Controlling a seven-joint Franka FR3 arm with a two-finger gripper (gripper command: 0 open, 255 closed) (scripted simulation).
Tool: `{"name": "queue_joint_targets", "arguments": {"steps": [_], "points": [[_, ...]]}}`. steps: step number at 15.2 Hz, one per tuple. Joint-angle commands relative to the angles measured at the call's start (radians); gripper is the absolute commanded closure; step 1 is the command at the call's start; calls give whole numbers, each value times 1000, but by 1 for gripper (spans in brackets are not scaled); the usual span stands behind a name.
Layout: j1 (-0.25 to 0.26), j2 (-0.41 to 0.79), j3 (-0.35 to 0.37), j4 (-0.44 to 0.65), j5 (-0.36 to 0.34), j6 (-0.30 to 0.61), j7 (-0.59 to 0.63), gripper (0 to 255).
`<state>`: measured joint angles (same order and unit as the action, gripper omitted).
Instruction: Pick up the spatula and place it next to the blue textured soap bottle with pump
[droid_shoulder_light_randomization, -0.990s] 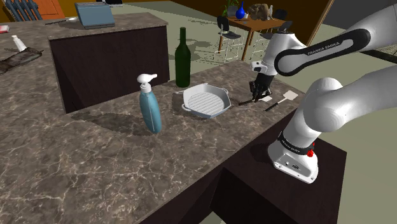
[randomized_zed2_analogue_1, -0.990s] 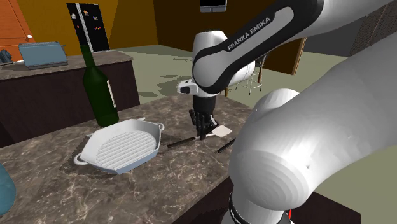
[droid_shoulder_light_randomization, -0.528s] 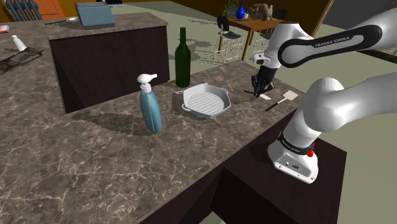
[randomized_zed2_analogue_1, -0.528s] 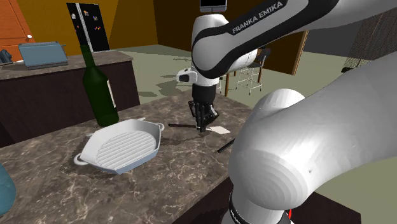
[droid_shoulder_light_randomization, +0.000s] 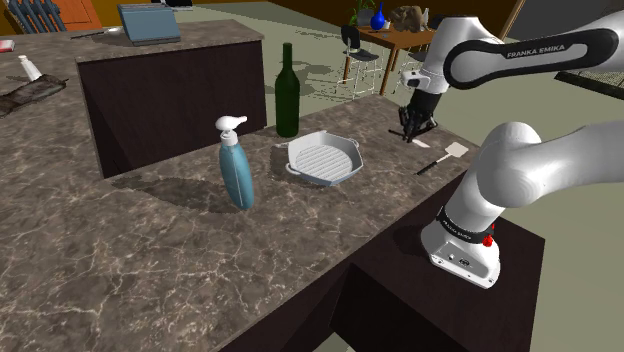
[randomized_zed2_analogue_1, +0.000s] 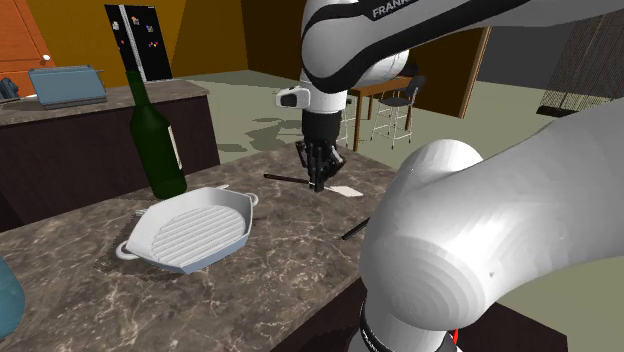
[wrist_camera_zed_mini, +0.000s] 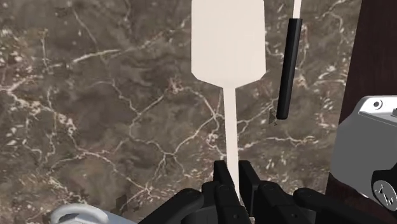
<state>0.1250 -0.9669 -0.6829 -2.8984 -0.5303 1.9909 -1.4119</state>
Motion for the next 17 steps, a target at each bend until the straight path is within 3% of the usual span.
{"name": "queue_joint_targets", "arguments": {"steps": [1, 17], "points": [[2, -21, 21, 17, 18, -39, 0, 255], [39, -75, 138, 194, 127, -265, 1, 255]]}}
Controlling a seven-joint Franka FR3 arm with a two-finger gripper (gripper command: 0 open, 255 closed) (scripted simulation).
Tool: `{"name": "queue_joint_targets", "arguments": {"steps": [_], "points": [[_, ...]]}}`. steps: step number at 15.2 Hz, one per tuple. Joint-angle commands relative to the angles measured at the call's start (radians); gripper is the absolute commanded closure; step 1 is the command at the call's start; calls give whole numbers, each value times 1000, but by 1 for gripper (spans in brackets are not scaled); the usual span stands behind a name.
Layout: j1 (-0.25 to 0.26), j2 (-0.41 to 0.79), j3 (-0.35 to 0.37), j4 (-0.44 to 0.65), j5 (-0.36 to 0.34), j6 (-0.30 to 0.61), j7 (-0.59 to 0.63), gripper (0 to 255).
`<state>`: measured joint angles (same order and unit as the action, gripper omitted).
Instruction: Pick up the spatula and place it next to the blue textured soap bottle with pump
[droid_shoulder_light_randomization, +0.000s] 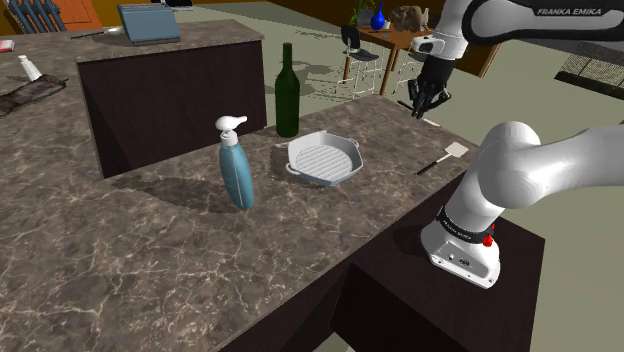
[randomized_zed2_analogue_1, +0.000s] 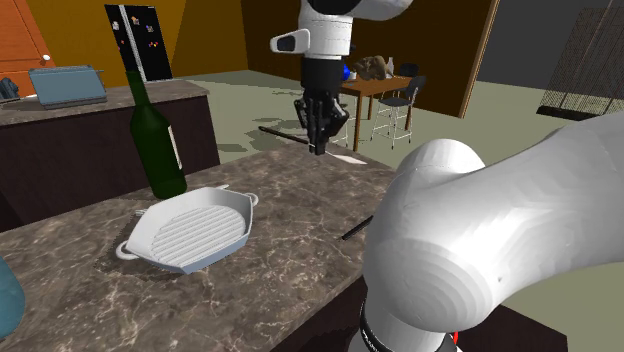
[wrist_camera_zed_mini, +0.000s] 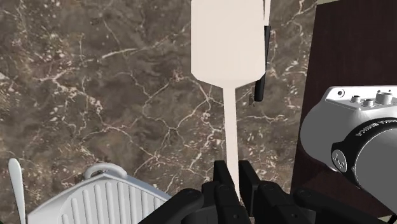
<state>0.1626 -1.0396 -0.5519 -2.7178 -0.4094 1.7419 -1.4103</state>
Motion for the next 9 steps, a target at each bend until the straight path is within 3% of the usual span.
{"name": "queue_joint_targets", "arguments": {"steps": [1, 9], "points": [[4, -3, 13, 26, 12, -29, -1, 255], [24, 7, 57, 132, 55, -124, -1, 255]]}}
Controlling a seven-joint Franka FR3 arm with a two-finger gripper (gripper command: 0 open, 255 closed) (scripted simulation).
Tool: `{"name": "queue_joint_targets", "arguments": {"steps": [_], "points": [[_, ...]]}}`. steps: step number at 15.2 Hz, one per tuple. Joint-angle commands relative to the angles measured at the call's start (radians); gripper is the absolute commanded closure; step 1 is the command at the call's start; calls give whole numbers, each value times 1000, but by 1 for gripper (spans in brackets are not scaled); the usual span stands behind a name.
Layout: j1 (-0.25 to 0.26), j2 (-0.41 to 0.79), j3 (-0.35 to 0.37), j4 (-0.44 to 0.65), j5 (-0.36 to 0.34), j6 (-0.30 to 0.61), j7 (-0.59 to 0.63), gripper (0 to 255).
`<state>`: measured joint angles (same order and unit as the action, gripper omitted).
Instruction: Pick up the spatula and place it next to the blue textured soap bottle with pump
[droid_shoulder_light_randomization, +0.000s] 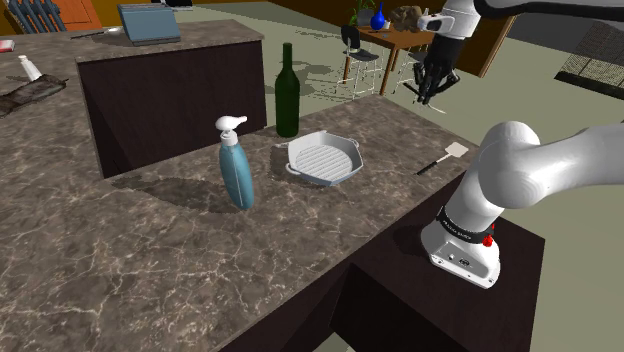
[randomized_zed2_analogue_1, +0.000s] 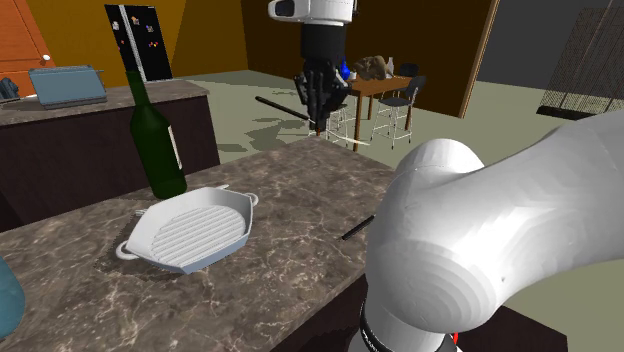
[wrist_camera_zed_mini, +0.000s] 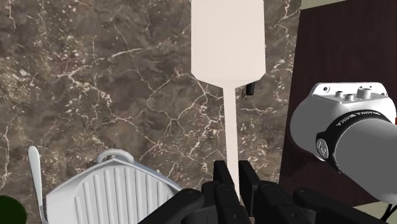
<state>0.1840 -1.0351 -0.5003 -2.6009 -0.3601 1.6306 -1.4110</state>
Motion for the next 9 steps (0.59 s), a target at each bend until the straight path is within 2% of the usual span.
{"name": "queue_joint_targets", "arguments": {"steps": [1, 9], "points": [[5, 5, 10, 29, 10, -24, 0, 255], [23, 31, 45, 144, 45, -113, -2, 255]]}}
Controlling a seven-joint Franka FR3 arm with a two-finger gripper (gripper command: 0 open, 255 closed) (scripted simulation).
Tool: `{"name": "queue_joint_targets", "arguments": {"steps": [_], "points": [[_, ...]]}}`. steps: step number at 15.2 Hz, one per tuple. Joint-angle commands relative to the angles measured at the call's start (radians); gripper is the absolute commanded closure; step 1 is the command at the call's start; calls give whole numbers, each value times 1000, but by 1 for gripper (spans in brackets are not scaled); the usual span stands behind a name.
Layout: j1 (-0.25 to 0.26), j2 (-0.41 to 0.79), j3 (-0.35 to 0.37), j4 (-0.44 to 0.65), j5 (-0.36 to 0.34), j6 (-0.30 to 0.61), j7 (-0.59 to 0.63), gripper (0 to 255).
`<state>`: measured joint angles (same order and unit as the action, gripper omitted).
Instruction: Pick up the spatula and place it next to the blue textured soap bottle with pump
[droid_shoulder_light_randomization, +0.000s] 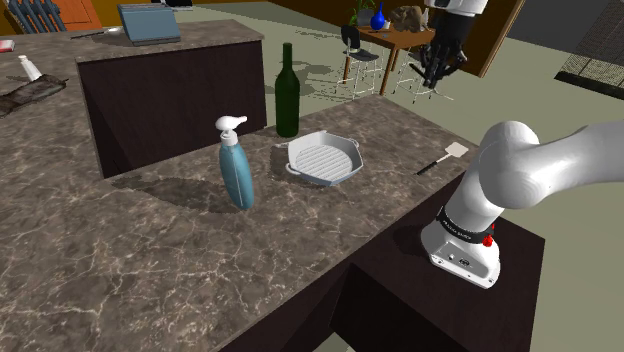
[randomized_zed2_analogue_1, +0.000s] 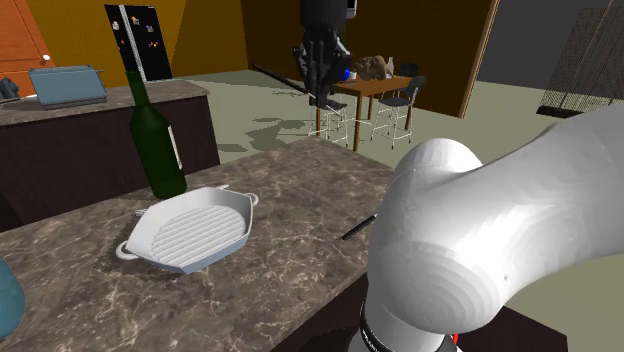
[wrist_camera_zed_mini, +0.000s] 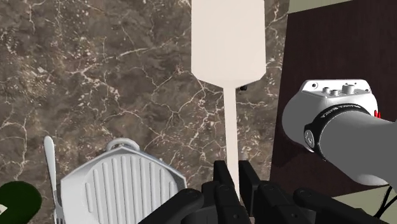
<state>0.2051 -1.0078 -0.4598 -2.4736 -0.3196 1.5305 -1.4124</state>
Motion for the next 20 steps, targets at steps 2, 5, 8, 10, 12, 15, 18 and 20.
{"name": "queue_joint_targets", "arguments": {"steps": [2, 5, 8, 10, 12, 15, 18, 20], "points": [[7, 13, 12, 47, 12, -35, -1, 255], [13, 27, 22, 93, 23, -67, -2, 255], [20, 43, 32, 141, 34, -99, -4, 255], [23, 51, 36, 165, 39, -115, -5, 255], [35, 60, 79, 151, 75, -101, 42, 255], [57, 81, 141, 138, 128, -76, 110, 255], [82, 112, 201, 135, 180, -48, 177, 255], [99, 138, 239, 139, 213, -28, 221, 255]]}}
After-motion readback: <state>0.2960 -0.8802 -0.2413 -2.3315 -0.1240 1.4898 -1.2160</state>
